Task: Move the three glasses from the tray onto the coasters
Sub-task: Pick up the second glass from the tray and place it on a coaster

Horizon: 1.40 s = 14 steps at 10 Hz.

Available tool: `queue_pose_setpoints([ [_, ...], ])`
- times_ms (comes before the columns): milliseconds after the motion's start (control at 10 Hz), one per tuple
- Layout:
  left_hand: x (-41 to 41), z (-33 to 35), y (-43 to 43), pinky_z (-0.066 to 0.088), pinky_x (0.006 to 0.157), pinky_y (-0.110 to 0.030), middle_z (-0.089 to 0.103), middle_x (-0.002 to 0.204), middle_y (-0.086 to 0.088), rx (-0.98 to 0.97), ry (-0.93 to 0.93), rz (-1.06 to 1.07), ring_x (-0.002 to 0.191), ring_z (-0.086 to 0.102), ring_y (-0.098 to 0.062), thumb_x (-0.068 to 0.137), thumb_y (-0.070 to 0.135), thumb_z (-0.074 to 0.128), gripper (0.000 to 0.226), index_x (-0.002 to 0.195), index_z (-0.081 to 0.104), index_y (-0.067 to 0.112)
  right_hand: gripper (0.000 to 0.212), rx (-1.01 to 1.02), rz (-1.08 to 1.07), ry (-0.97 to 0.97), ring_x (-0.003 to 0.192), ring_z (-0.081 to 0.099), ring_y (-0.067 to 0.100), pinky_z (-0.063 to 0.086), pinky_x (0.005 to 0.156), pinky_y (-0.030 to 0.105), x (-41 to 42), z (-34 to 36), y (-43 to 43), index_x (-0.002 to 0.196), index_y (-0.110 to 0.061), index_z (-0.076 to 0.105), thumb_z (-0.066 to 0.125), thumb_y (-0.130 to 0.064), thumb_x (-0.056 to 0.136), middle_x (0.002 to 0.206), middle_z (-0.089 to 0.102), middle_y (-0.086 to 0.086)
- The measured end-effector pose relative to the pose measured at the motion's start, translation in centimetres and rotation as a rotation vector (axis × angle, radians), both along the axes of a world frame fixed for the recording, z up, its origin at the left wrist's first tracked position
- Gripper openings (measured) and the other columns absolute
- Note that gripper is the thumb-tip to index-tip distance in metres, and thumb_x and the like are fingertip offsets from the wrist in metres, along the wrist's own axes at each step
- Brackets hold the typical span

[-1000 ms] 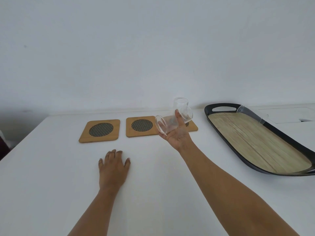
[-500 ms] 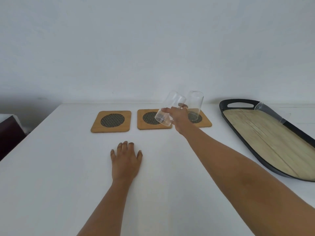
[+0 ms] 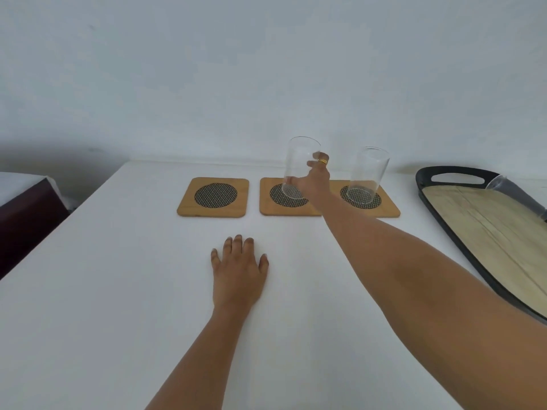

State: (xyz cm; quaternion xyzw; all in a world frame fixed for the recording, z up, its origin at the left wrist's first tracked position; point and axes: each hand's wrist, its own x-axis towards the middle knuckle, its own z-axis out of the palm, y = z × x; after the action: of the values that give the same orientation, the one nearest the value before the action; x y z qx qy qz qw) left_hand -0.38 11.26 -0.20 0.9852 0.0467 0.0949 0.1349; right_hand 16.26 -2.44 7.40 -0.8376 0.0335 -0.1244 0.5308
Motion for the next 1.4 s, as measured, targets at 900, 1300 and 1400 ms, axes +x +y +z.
queue_pose_setpoints([
  [900,0.1,-0.3,0.1,0.015,0.117,-0.047,0.030,0.152,-0.007,0.023,0.014,0.012,0.143,0.021,-0.023,0.096,0.042,0.029,0.051,0.140,0.031,0.016,0.085,-0.099,0.038,0.119,0.135,0.039,0.026,0.036,0.109,0.036,0.8,-4.8,0.3,0.144,-0.007,0.026,0.077,-0.015,0.076,0.145,0.041,0.012],
  [1300,0.0,-0.4,0.0,0.015,0.117,-0.047,0.031,0.152,-0.006,0.003,0.008,0.011,0.143,0.022,-0.022,0.096,0.042,0.030,0.051,0.139,0.032,0.017,0.084,-0.119,0.015,0.118,0.133,0.041,0.026,0.036,0.106,0.035,-0.1,-4.6,0.5,0.146,-0.007,0.023,0.074,-0.017,0.079,0.145,0.042,0.010],
  [1400,0.0,-0.3,0.0,0.015,0.117,-0.047,0.031,0.152,-0.006,-0.003,0.009,0.011,0.143,0.022,-0.022,0.096,0.042,0.030,0.051,0.140,0.032,0.016,0.083,-0.153,0.019,0.080,0.132,0.042,0.027,0.036,0.105,0.035,-1.0,-4.9,0.3,0.145,-0.005,0.022,0.072,-0.017,0.081,0.144,0.041,0.013],
])
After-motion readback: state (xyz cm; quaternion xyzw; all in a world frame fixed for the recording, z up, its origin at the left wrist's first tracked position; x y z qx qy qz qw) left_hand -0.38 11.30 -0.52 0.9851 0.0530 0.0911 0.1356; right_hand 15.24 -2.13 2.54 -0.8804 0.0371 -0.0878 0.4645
